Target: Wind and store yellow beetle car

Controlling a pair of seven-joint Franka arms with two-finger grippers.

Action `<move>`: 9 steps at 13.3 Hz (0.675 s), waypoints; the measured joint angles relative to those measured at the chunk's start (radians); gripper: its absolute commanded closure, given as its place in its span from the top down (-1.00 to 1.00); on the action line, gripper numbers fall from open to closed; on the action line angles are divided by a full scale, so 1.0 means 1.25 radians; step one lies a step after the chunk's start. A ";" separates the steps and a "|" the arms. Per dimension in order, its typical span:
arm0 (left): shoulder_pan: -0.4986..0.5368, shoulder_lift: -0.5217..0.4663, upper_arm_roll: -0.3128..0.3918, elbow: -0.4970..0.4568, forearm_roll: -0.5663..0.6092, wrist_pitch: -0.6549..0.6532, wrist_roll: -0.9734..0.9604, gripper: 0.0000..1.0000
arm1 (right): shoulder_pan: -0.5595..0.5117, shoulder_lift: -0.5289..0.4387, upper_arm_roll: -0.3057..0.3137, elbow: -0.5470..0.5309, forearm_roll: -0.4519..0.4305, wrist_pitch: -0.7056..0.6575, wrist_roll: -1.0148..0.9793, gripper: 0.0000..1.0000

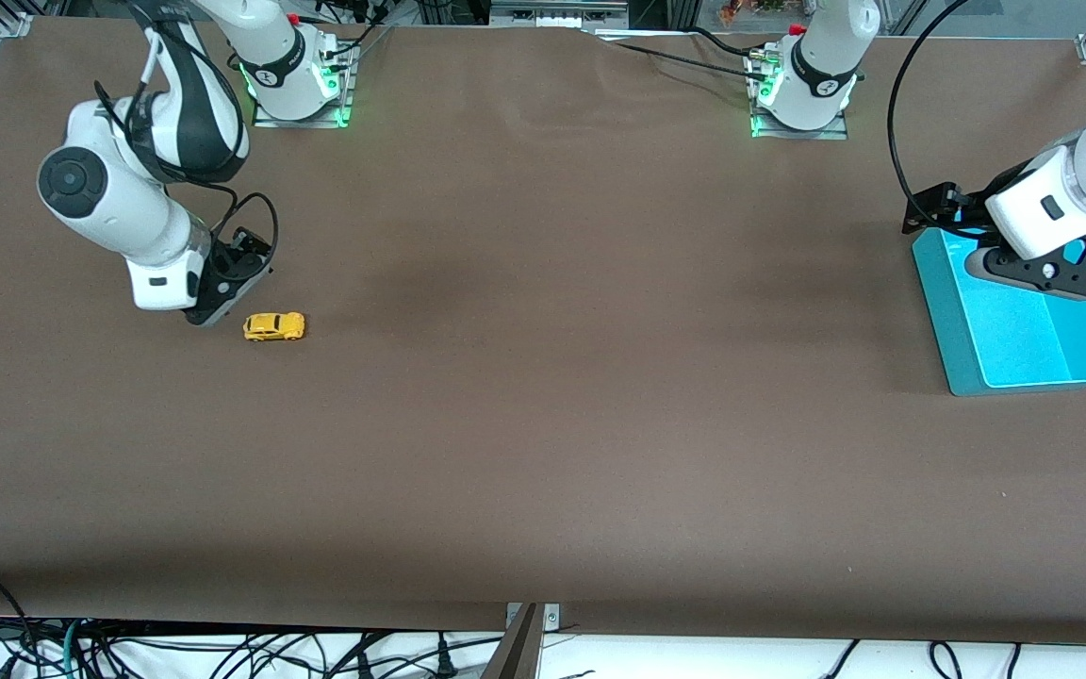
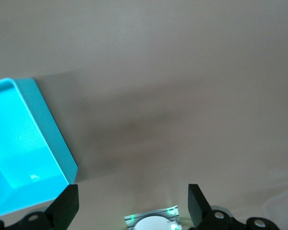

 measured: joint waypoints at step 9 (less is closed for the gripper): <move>-0.030 0.070 -0.001 0.000 0.000 -0.031 0.431 1.00 | -0.058 0.171 -0.007 -0.057 0.000 0.261 -0.472 0.96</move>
